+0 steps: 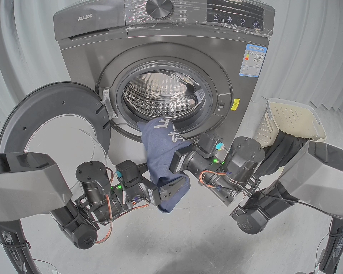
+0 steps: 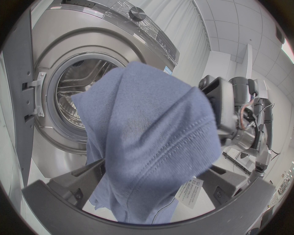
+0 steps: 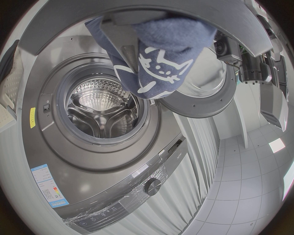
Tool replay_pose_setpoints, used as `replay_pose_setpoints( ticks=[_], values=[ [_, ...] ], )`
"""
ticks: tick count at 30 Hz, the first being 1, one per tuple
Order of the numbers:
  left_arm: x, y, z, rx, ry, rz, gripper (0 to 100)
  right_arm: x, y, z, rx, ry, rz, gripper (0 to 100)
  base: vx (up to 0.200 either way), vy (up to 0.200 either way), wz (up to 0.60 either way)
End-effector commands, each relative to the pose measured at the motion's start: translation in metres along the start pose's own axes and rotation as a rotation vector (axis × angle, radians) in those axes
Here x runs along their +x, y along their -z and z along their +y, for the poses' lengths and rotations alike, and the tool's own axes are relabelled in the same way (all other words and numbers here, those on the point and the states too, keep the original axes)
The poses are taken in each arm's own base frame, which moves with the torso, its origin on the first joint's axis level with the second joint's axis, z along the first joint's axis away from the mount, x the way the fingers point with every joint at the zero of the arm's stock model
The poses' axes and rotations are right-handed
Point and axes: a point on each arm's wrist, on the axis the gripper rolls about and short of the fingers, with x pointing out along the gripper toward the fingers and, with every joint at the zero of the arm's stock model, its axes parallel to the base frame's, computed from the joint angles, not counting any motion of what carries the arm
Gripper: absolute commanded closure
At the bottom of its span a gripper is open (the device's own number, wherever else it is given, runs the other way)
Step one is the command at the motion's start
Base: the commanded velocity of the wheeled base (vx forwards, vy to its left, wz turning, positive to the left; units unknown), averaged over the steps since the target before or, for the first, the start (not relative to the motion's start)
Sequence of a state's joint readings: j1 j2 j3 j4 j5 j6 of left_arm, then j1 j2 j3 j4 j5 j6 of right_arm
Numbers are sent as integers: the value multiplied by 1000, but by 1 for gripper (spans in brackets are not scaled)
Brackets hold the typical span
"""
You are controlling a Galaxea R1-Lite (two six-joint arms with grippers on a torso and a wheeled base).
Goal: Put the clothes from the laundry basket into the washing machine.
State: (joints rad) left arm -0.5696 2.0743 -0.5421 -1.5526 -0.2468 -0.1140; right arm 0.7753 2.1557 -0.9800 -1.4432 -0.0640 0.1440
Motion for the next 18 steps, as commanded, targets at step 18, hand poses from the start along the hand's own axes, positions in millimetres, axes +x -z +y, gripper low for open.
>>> replay_pose_setpoints(
  ticks=[18],
  values=[
    [-14,10,-8,24,-12,62,0,0,5,-4,1,18,10,100,0,0,0]
  ],
)
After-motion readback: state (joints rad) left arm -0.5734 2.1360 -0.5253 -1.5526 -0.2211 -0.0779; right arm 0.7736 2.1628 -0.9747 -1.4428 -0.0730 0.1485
